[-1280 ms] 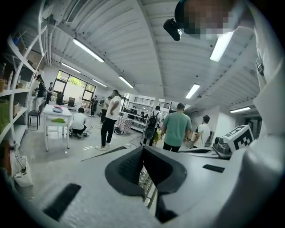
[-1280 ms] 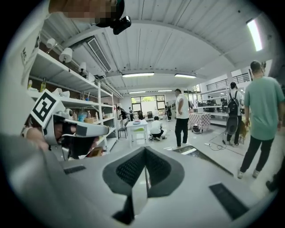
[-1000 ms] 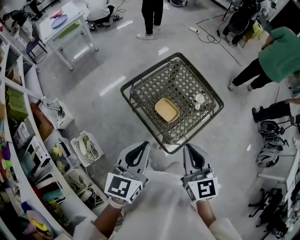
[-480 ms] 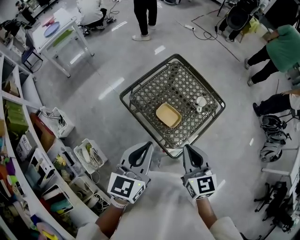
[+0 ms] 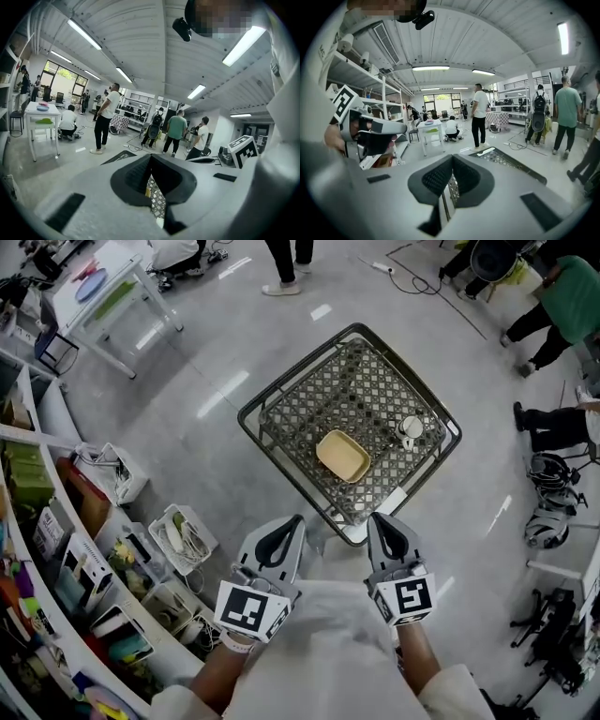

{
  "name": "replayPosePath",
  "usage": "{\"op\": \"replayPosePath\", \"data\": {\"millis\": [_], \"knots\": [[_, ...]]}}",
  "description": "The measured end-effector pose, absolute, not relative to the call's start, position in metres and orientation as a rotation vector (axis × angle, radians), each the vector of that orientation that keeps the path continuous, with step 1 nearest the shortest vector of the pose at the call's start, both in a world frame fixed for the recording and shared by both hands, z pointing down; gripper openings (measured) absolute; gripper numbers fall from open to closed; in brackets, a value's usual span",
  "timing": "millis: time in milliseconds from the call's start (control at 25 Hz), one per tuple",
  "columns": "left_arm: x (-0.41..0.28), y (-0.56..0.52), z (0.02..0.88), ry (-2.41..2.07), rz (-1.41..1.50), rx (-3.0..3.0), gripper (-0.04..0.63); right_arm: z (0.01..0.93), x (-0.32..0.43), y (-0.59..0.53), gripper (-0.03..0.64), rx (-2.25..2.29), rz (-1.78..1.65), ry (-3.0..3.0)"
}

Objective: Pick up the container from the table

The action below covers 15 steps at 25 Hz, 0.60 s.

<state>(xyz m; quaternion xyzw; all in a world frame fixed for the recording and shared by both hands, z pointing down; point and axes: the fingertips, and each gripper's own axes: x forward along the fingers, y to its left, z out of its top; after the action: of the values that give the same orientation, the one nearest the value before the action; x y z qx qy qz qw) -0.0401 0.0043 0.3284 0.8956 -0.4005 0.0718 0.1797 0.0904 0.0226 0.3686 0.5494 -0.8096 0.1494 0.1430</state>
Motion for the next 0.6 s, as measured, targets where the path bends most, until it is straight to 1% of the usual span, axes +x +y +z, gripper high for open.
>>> {"op": "replayPosePath", "data": {"millis": [600], "knots": [[-0.025,-0.003,0.38,-1.066,0.269,2.4,0.023,0.431,0.08,-0.023,0.02,1.432,0.439,-2.318]]}}
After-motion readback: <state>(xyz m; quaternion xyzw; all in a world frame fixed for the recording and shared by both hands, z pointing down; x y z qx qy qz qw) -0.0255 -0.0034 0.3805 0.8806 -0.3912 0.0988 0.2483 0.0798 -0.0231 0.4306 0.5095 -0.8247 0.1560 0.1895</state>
